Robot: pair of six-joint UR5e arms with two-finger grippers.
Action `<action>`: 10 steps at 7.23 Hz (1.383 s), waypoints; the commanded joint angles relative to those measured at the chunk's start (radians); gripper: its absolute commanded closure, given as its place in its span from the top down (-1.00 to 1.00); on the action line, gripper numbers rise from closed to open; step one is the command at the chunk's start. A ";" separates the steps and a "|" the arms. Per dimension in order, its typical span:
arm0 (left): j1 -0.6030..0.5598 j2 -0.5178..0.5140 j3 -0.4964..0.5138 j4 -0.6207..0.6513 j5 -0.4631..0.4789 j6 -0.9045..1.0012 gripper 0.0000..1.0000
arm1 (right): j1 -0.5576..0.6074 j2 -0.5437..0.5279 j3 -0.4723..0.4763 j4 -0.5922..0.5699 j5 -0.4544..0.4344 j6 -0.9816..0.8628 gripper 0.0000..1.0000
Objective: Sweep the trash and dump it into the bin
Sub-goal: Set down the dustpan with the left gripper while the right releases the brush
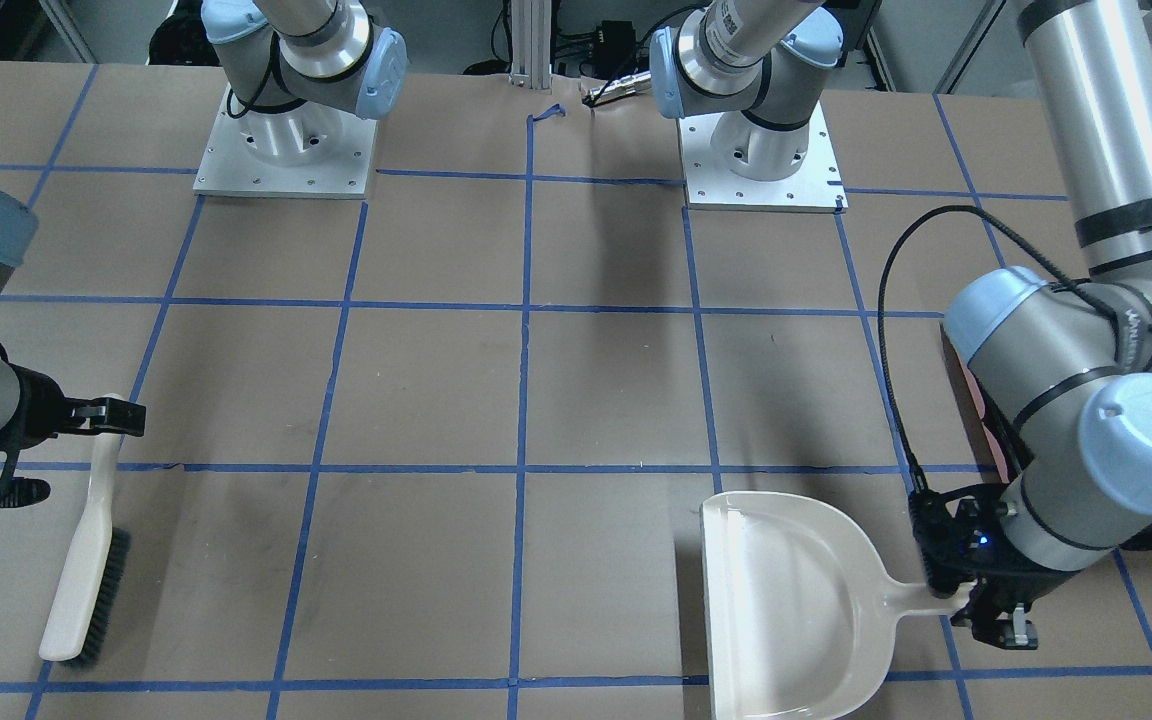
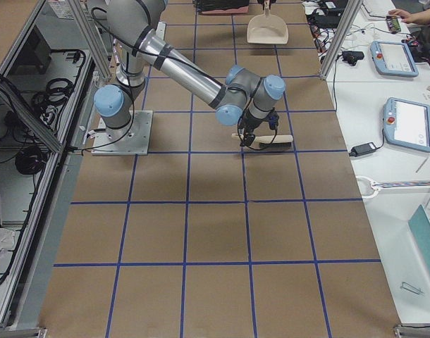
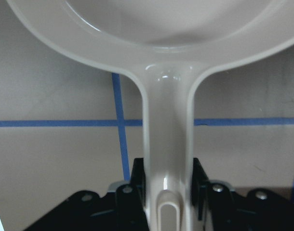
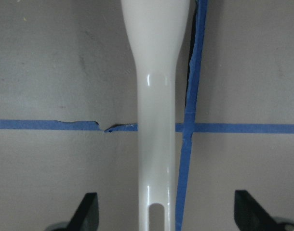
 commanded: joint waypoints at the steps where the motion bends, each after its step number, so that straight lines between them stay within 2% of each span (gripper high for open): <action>1: -0.029 -0.046 -0.004 0.022 0.002 0.000 -1.00 | 0.003 -0.107 -0.007 0.066 0.001 0.000 1.00; 3: -0.043 -0.021 -0.061 0.020 0.005 0.060 -1.00 | 0.008 -0.184 -0.008 0.070 0.017 0.001 1.00; 4: -0.035 -0.006 -0.090 0.022 0.006 0.081 -1.00 | 0.011 -0.227 -0.010 0.080 0.108 0.015 1.00; 5: -0.036 0.009 -0.106 0.022 0.008 0.080 -1.00 | 0.023 -0.289 -0.011 0.083 0.142 0.098 1.00; 8: -0.029 0.011 -0.107 0.035 0.011 0.042 -1.00 | 0.198 -0.394 -0.037 0.083 0.130 0.287 1.00; 9: -0.029 0.013 -0.107 0.034 0.010 0.036 -0.78 | 0.244 -0.410 -0.060 0.128 0.127 0.365 1.00; 10: -0.029 0.013 -0.107 0.032 0.010 0.032 0.08 | 0.274 -0.428 -0.069 0.141 0.118 0.394 1.00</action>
